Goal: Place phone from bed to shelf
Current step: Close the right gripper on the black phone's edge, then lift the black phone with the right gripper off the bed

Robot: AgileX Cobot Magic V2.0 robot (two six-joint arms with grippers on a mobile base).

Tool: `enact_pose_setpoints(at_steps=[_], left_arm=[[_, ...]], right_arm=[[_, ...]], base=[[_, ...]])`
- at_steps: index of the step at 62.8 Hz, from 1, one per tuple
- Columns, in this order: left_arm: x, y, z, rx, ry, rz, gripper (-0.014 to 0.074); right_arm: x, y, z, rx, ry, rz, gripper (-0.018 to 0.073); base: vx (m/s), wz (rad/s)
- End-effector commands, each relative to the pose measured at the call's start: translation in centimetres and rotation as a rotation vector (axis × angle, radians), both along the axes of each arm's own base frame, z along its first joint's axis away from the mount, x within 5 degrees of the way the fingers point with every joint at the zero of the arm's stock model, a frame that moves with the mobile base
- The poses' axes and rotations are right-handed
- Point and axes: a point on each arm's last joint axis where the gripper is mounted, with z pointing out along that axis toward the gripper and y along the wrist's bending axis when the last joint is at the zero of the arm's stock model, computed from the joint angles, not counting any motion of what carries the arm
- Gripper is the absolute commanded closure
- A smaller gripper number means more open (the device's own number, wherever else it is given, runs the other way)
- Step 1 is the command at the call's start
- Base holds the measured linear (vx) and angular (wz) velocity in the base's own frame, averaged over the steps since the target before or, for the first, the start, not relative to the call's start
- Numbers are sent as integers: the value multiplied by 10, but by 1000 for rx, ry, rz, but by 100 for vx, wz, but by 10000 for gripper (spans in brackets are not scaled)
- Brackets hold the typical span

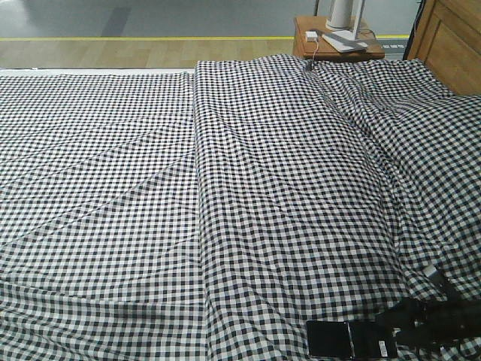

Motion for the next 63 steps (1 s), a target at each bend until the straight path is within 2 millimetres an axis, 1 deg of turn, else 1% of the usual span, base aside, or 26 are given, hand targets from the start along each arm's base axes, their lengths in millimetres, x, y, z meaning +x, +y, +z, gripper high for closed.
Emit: enact_pose_setpoints(at_steps=[1, 13, 26, 42, 51, 58, 63], left_arm=[[1, 1, 6, -10, -75, 7, 596], [1, 1, 6, -10, -75, 7, 596], [1, 1, 6, -10, -75, 7, 596], [1, 1, 6, -10, -75, 7, 596], [1, 1, 6, -10, -75, 7, 596], [1, 1, 6, -10, -75, 7, 596], [1, 1, 6, -10, -75, 7, 596]], right_arm=[[10, -3, 15, 24, -62, -7, -36], [9, -1, 5, 44, -51, -8, -36], [21, 9, 2, 84, -71, 20, -36], [42, 38, -4, 122, -43, 126, -36], [49, 54, -6, 102, -35, 212, -29], [51, 58, -5, 102, -41, 230, 2], [51, 57, -5, 103, -41, 228, 52]], base=[[0, 0], [0, 0], [0, 0], [0, 0], [0, 0], [0, 0], [0, 0]])
